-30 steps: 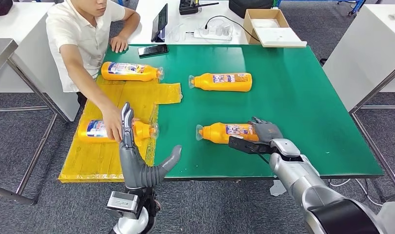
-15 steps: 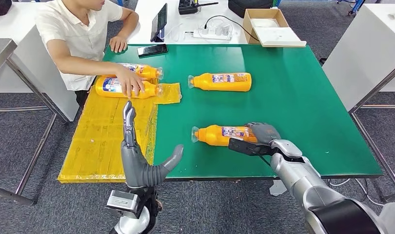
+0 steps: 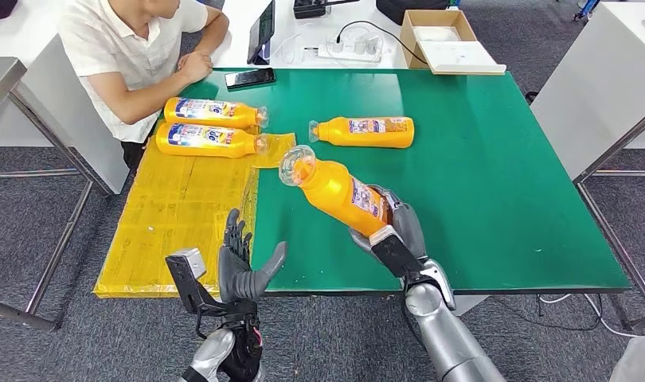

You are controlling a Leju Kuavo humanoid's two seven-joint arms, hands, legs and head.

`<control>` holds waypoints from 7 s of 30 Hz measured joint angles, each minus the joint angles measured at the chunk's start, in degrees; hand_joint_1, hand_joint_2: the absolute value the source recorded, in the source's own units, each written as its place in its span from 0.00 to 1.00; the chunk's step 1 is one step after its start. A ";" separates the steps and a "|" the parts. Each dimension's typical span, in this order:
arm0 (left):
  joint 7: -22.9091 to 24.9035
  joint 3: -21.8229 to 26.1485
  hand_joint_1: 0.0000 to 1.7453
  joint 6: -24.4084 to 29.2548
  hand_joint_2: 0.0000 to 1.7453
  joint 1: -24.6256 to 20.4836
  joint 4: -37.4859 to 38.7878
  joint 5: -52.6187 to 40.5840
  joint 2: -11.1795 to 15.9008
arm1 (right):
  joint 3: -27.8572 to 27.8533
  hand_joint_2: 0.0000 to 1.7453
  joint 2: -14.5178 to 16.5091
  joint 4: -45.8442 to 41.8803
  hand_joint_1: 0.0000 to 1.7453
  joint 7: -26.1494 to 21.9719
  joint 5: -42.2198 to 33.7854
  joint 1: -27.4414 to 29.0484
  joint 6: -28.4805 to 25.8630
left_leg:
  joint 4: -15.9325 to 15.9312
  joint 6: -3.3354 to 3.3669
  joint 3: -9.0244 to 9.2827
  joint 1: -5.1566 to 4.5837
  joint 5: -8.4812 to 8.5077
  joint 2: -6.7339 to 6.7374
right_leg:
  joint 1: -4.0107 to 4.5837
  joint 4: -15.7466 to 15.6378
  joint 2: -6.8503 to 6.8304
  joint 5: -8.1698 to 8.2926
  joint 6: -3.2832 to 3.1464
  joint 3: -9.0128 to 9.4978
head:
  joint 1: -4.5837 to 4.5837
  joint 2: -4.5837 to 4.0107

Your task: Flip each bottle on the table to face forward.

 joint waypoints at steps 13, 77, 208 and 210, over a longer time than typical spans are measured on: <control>-6.05 -1.19 0.00 -15.90 1.00 2.35 -4.64 -8.86 1.29 | 10.83 1.00 2.83 -6.28 1.00 -1.19 -3.02 2.81 5.49 | -0.01 0.00 -0.07 0.00 -0.02 0.05 | 0.01 -0.02 0.02 -0.01 -0.01 -0.08 | 0.02 0.01; 17.79 26.57 1.00 10.99 1.00 -12.57 21.31 -96.21 5.49 | -17.90 0.00 11.54 -31.34 0.00 -10.18 -17.91 25.71 -7.84 | -0.01 -0.07 -0.10 0.01 0.03 0.06 | 0.00 0.00 0.00 -0.01 -0.09 -0.15 | 0.04 -0.01; -0.90 -0.07 0.00 -24.79 1.00 4.30 -7.02 -11.01 3.10 | 11.31 1.00 6.12 -0.54 1.00 -8.86 3.51 3.02 5.29 | -0.01 -0.07 -0.16 0.12 0.05 -0.22 | 0.11 0.04 -0.28 -0.08 -0.10 -0.13 | 0.02 0.00; -1.44 0.19 0.00 -23.55 1.00 4.05 -6.92 -11.58 2.89 | 14.37 1.00 6.80 0.44 1.00 -9.00 4.05 3.03 5.68 | -0.01 -0.07 -0.16 0.12 0.05 -0.23 | 0.10 0.04 -0.29 -0.08 -0.10 -0.13 | 0.02 0.00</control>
